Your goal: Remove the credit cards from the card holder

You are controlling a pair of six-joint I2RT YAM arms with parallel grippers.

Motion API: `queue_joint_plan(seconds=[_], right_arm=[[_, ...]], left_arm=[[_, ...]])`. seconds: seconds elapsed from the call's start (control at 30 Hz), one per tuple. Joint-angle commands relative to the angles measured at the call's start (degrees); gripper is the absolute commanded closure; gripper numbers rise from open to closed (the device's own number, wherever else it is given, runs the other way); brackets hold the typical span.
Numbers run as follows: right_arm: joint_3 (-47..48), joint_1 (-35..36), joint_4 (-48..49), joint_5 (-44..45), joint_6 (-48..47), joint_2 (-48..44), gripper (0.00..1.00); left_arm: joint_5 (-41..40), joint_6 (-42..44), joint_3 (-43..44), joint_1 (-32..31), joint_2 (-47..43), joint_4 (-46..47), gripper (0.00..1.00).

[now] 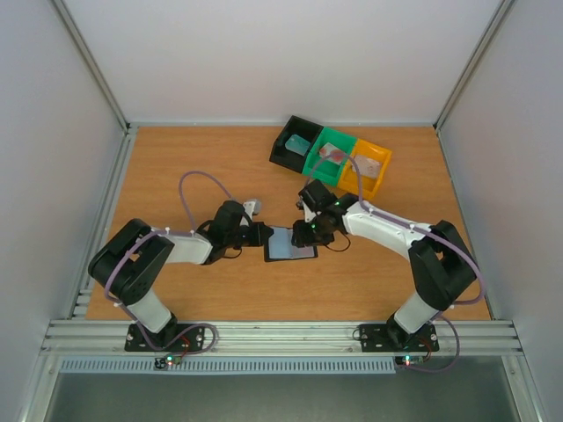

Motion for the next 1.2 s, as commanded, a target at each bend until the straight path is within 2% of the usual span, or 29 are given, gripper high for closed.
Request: queue_joint_plan(seconds=[0.0,0.1,0.13,0.2,0.3,0.33,0.43,0.6,0.77,0.97,1.17], right_arm=[[-2.4,0.5,2.9,3.6,4.4,3.3,0.54],[-0.9,0.5,0.1,9.9,3.0,5.0,0.51],[-0.7,0.5,-0.4,11.1,2.9,5.2,0.47],[-0.5,0.5,-0.4,11.9,2.7,5.6,0.38],[-0.6,0.5,0.9,9.1,2.4,6.6,0.37],[-0.6,0.5,2.0,7.6,2.3,7.2,0.39],[0.4,0.6,2.3,5.3,1.5,8.7,0.56],[1.7,0.6,1.9,5.1,-0.2,9.1,0.63],[3.1,2.3,0.9,5.4,-1.7,8.1,0.79],[4.7,4.7,-2.3,7.1,-2.8,5.9,0.82],[4.2,5.3,-0.6,1.9,-4.2,4.2,0.72]], left_arm=[[-1.5,2.2,-0.8,-0.5,-0.6,1.6,1.00],[-0.8,2.4,-1.4,-0.7,-1.0,1.1,1.00],[-0.7,2.5,-1.6,-0.7,-1.2,0.7,1.00],[-0.4,2.8,-2.0,-0.7,-1.7,0.6,1.00],[-0.7,3.5,-2.2,-0.8,-2.2,-0.5,1.00],[-0.8,3.5,-2.1,-0.8,-2.3,-0.9,1.00],[-0.8,3.9,-2.0,-0.8,-2.0,-1.0,1.00],[-0.6,3.9,-2.9,-0.8,-0.9,1.4,1.00],[-1.5,2.5,-4.3,-0.8,-1.1,3.1,1.00],[-1.9,1.0,-5.1,-1.1,-0.8,4.8,1.00],[-1.7,0.5,-4.7,-1.1,-0.1,5.1,1.00]])
